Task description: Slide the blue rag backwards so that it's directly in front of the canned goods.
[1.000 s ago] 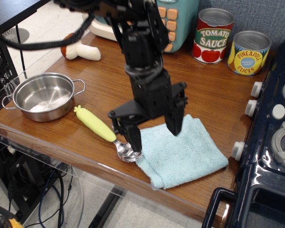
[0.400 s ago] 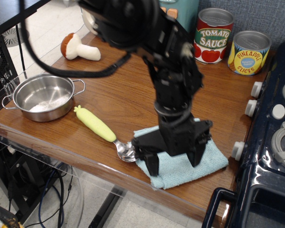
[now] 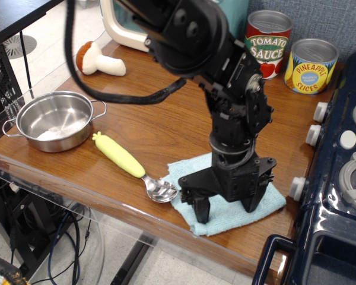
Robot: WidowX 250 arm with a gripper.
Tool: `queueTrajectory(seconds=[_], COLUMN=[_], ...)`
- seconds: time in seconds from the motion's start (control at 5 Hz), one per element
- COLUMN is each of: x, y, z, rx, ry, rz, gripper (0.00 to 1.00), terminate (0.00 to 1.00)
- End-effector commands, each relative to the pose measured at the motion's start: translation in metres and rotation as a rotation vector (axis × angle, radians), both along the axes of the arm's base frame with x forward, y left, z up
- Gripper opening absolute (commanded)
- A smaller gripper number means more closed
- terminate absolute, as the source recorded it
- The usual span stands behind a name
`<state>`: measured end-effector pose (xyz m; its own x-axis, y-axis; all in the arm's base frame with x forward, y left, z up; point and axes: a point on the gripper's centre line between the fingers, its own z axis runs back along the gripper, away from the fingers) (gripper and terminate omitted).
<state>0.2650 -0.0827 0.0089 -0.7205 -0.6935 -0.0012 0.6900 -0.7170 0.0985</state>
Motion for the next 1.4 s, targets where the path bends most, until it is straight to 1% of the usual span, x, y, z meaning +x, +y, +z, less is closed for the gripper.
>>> queueTrajectory(seconds=[0.0,0.4,0.8,1.0,1.2], x=[0.042,0.086,0.126,0.141,0.148], y=[0.016,0.013,0.016,0.018,0.02], z=[-0.008,-0.008,-0.008,-0.006,-0.001], rx=[0.017,0.021,0.042,0.044,0.053], ry=[-0.018,-0.028,-0.04,-0.035,-0.04], rz=[0.073,0.118,0.154,0.16,0.168], gripper=[1.0,1.0,1.0,1.0,1.0], terminate=[0.0,0.0,0.0,0.0,0.0])
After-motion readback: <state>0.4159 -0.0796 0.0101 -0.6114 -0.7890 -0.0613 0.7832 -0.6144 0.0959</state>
